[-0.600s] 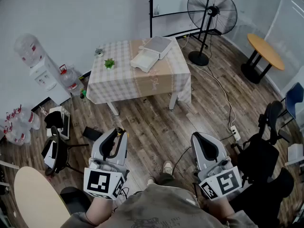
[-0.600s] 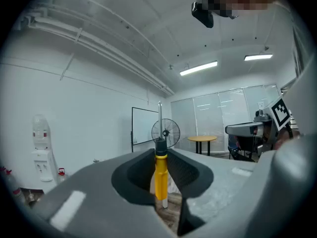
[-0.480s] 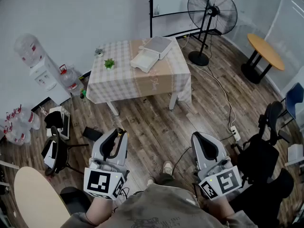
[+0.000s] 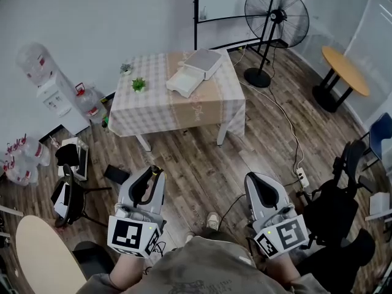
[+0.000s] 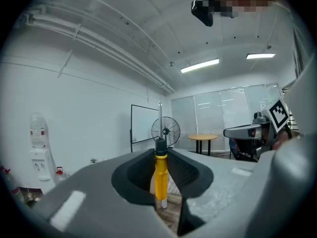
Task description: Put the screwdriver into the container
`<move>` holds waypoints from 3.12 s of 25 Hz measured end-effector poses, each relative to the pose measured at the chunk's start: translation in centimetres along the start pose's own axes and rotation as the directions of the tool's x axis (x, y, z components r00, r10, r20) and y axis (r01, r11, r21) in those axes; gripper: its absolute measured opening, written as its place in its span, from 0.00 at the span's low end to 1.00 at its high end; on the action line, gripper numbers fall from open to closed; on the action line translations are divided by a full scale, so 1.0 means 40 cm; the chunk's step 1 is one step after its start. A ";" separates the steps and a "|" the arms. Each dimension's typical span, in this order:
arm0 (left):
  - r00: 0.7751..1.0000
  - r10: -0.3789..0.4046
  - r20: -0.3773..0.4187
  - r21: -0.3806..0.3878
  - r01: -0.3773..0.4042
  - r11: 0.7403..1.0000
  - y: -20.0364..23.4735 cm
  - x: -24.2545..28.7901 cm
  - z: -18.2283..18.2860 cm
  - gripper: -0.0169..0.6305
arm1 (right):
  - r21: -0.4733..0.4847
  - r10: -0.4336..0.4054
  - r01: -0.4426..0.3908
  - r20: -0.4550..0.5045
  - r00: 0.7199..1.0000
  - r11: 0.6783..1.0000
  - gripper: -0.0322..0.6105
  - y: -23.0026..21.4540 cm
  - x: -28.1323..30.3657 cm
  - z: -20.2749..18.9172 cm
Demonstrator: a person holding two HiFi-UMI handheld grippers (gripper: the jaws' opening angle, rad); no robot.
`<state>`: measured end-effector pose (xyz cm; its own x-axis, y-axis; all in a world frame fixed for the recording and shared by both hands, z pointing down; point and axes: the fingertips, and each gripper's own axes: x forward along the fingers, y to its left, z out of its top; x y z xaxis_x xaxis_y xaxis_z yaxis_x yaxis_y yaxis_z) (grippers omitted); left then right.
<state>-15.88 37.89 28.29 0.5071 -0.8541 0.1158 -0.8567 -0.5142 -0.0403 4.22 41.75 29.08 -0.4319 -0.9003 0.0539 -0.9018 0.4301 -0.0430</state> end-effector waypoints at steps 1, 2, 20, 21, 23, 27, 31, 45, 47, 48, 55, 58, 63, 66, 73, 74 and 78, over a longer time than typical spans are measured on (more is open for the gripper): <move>1.000 0.000 -0.001 0.000 0.000 1.000 -0.003 0.017 0.000 0.15 | -0.001 -0.001 0.001 -0.013 1.000 1.000 0.09 -0.015 0.010 -0.008; 1.000 -0.001 -0.001 0.000 0.001 1.000 -0.006 0.033 0.000 0.15 | 0.001 0.000 0.000 -0.023 1.000 1.000 0.09 -0.031 0.020 -0.016; 1.000 0.029 -0.006 0.023 -0.029 0.999 -0.050 0.325 0.043 0.15 | 0.008 0.085 -0.085 -0.019 0.996 0.996 0.09 -0.293 0.176 -0.015; 0.999 0.032 -0.010 0.022 -0.032 0.999 -0.048 0.335 0.045 0.15 | 0.009 0.085 -0.085 -0.022 0.996 0.996 0.09 -0.304 0.185 -0.017; 0.999 0.034 -0.015 0.018 -0.034 0.999 -0.040 0.356 0.046 0.15 | 0.012 0.085 -0.085 -0.029 0.996 0.996 0.09 -0.324 0.205 -0.021; 0.999 0.033 -0.020 0.013 -0.033 0.999 -0.013 0.405 0.035 0.15 | 0.016 0.081 -0.080 -0.044 0.996 0.997 0.09 -0.362 0.256 -0.032; 0.999 0.030 -0.021 0.002 -0.030 1.000 0.031 0.475 0.026 0.15 | 0.012 0.081 -0.080 -0.063 0.995 0.997 0.09 -0.394 0.326 -0.040; 0.998 -0.017 -0.065 0.001 0.017 1.000 0.295 0.800 0.031 0.15 | 0.054 0.076 -0.069 -0.156 0.985 0.996 0.09 -0.479 0.712 -0.060; 0.997 -0.019 -0.071 0.012 0.020 1.000 0.345 0.843 0.031 0.15 | 0.056 0.078 -0.069 -0.162 0.984 0.996 0.09 -0.486 0.782 -0.056; 0.997 -0.021 -0.073 0.023 0.022 0.999 0.370 0.863 0.027 0.15 | 0.057 0.078 -0.070 -0.165 0.983 0.996 0.09 -0.487 0.817 -0.055; 0.988 -0.046 -0.149 0.046 0.053 0.998 0.527 1.021 -0.023 0.15 | 0.053 0.070 -0.061 -0.183 0.981 0.997 0.09 -0.507 1.022 -0.053; 0.976 -0.057 -0.212 0.052 0.069 0.996 0.570 1.085 -0.067 0.15 | 0.056 0.057 -0.047 -0.202 0.978 0.997 0.09 -0.521 1.074 -0.067; 0.941 -0.111 -0.320 0.038 0.130 0.991 0.613 1.184 -0.155 0.15 | 0.081 0.052 -0.034 -0.240 0.969 0.996 0.09 -0.542 1.143 -0.117; 0.910 -0.153 -0.386 0.029 0.178 0.984 0.622 1.242 -0.205 0.15 | 0.137 0.051 -0.013 -0.276 0.960 0.990 0.09 -0.568 1.173 -0.163; 0.845 -0.162 -0.510 0.055 0.220 0.974 0.646 1.369 -0.319 0.15 | 0.200 0.055 0.017 -0.346 0.937 0.980 0.09 -0.642 1.249 -0.247; 0.833 -0.164 -0.528 0.052 0.225 0.973 0.645 1.385 -0.337 0.15 | 0.204 0.058 0.016 -0.353 0.934 0.979 0.09 -0.654 1.260 -0.256; 0.783 -0.165 -0.600 0.040 0.236 0.971 0.649 1.454 -0.410 0.15 | 0.218 0.079 0.006 -0.379 0.922 0.976 0.09 -0.706 1.318 -0.284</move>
<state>-10.18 -23.82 50.26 0.4821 -0.5361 0.6930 -0.7083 -0.7040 -0.0518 6.73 -17.09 44.48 -0.4755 -0.7707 0.4242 -0.8792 0.4001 -0.2588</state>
